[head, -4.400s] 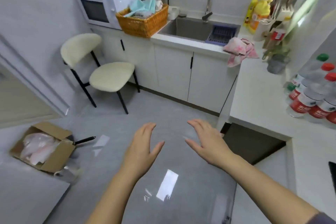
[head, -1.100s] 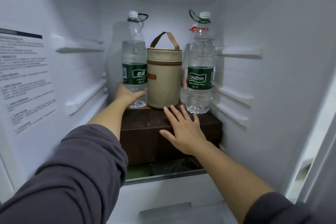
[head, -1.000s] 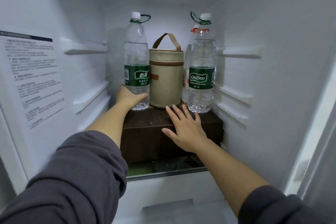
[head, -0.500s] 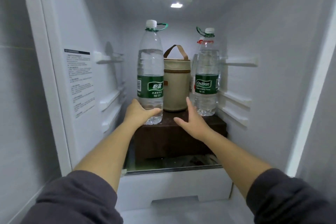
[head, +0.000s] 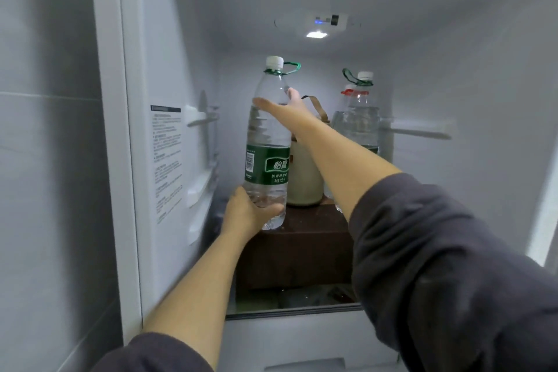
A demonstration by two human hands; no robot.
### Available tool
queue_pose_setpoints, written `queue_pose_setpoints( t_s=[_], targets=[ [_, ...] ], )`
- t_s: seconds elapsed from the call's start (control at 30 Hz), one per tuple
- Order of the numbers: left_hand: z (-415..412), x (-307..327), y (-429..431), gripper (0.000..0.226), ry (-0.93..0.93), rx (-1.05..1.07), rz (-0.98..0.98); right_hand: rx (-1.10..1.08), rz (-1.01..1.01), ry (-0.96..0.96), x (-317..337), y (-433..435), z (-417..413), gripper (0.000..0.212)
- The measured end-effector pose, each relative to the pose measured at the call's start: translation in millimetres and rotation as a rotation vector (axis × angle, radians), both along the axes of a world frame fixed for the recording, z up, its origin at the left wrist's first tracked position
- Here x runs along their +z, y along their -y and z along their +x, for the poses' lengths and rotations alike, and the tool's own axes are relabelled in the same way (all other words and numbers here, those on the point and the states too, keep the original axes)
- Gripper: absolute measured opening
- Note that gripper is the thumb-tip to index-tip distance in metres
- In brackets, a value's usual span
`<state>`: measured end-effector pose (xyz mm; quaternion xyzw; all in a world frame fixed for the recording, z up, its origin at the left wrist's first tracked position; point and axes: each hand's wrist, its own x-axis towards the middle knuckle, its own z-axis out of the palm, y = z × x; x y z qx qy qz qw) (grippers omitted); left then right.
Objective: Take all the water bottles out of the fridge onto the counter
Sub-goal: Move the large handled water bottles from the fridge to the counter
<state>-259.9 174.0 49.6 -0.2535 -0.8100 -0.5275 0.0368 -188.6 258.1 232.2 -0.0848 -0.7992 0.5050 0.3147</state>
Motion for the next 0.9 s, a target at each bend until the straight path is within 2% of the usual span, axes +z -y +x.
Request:
queue_pose_setpoints(
  t_s=[0.17,0.37,0.53,0.63,0.73,0.9],
  targets=[
    [5.9,-0.6,1.9,0.083,-0.06,0.034,-0.021,-0.062,0.04,-0.039,-0.8,-2.5,0.9,0.08],
    [37.3,5.5,5.9,0.091,-0.188,0.024,-0.015,-0.119,0.06,-0.199,-13.0,-21.4,59.3,0.067],
    [50.5,0.3,-2.5,0.102,-0.324,0.025,-0.05,-0.192,-0.145,-0.339,-14.3,-40.1,103.0,0.022],
    [59.7,-2.9,-8.4,0.105,-0.412,0.088,-0.1,-0.259,-0.254,-0.38,-31.6,-48.0,117.3,0.025],
    [63.2,-6.7,-13.8,0.099,-0.469,0.112,-0.068,-0.255,-0.341,-0.418,-45.4,-48.4,132.5,0.031],
    [72.9,0.5,-10.9,0.092,-0.482,0.024,-0.055,-0.242,-0.316,-0.478,-53.5,-32.7,161.4,0.015]
  ],
)
